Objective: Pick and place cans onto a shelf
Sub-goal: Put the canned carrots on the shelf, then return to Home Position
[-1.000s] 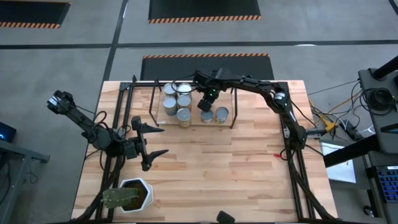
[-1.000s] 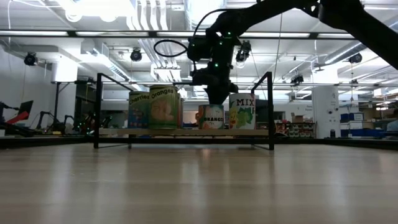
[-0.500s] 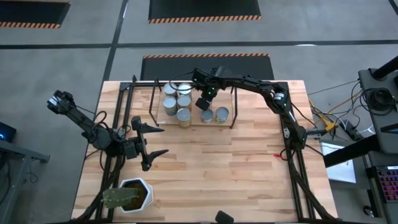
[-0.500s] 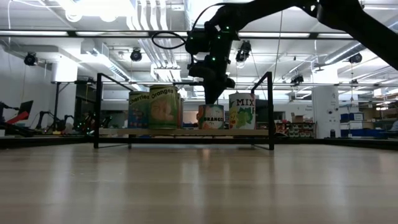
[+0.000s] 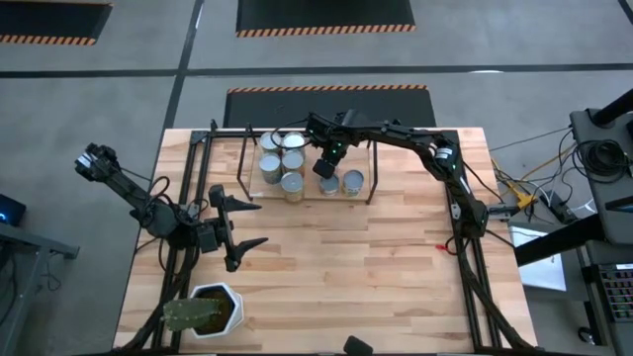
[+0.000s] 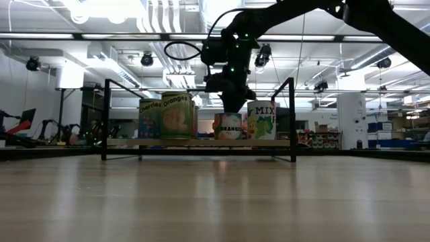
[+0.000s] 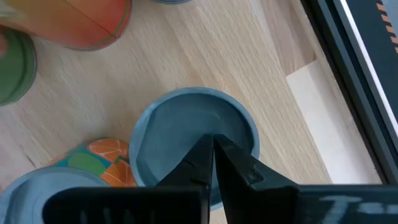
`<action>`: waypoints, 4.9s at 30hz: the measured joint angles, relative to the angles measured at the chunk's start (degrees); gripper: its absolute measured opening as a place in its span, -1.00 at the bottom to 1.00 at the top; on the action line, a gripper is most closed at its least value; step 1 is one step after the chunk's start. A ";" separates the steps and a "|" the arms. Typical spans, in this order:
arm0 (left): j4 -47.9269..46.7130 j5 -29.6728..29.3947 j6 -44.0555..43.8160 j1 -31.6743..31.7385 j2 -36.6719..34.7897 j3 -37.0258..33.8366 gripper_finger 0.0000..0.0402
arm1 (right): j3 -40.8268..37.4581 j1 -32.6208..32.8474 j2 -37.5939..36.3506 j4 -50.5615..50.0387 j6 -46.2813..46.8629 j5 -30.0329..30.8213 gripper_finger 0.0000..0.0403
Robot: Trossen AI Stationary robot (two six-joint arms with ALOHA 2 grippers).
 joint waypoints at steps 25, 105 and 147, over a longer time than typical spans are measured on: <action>-0.36 0.00 0.00 0.00 0.01 0.00 0.63 | 7.51 0.58 -0.67 -5.98 -0.98 0.21 -0.96; -25.41 51.13 -27.36 40.41 -31.69 -17.64 -1.00 | -103.09 28.54 -116.01 60.78 -23.58 0.09 -0.96; -12.33 47.55 -35.04 40.35 -49.66 -38.60 -1.00 | -116.21 28.55 -120.41 65.45 -21.81 -7.34 -0.96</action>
